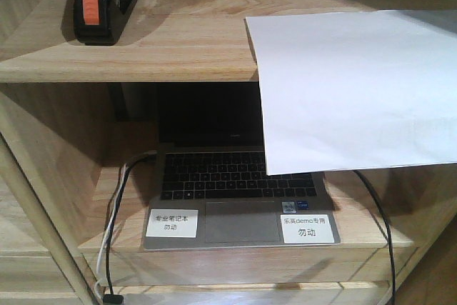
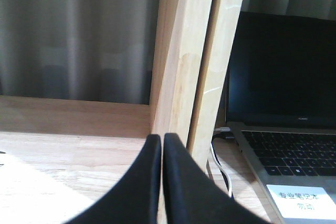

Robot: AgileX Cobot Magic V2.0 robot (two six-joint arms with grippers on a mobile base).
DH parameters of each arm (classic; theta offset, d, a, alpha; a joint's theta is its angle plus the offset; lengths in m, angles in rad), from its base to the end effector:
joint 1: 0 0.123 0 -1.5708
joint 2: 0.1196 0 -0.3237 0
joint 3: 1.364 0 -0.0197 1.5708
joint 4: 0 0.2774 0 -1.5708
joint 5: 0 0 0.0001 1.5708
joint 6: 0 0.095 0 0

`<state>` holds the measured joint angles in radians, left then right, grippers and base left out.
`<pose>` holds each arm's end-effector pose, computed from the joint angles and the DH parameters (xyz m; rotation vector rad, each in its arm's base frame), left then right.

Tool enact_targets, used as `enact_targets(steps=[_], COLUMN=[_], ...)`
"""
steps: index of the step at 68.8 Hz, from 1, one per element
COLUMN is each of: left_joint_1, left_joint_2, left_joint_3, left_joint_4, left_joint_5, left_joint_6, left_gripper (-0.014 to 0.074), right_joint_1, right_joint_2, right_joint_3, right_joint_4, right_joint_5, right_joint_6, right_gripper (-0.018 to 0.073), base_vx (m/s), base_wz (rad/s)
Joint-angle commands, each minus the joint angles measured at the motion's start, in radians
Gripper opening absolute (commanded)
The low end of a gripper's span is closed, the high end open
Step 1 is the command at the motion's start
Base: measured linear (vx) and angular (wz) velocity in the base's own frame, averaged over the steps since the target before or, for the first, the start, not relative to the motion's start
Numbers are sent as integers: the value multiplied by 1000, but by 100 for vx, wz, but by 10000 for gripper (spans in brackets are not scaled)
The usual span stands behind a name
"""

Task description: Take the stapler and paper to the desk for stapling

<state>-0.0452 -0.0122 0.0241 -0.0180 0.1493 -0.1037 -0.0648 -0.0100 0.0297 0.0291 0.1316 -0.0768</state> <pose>0.0480 -0.0024 0.1911 -0.0607 1.6452 -0.1295 0.0484 -0.0028 0.1906 0.0108 1.6355 -0.0833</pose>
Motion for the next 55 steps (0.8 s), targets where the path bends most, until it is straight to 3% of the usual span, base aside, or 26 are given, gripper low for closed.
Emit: enact_targets(steps=[1, 55], left_joint_1=[4, 4], left_joint_2=[-16, -16], left_joint_3=[10, 10], left_joint_4=[-1, -1], left_joint_5=[-84, -84], left_joint_6=[-7, -7], left_gripper=[-6, -6], right_joint_1=[-5, -5], right_joint_2=[-9, -9], right_joint_3=[2, 2], right_joint_4=[-9, -9], right_joint_5=[-74, -74], right_joint_6=[-7, -7], right_gripper=[-6, -6], base_vx=[0, 0], base_wz=[0, 0])
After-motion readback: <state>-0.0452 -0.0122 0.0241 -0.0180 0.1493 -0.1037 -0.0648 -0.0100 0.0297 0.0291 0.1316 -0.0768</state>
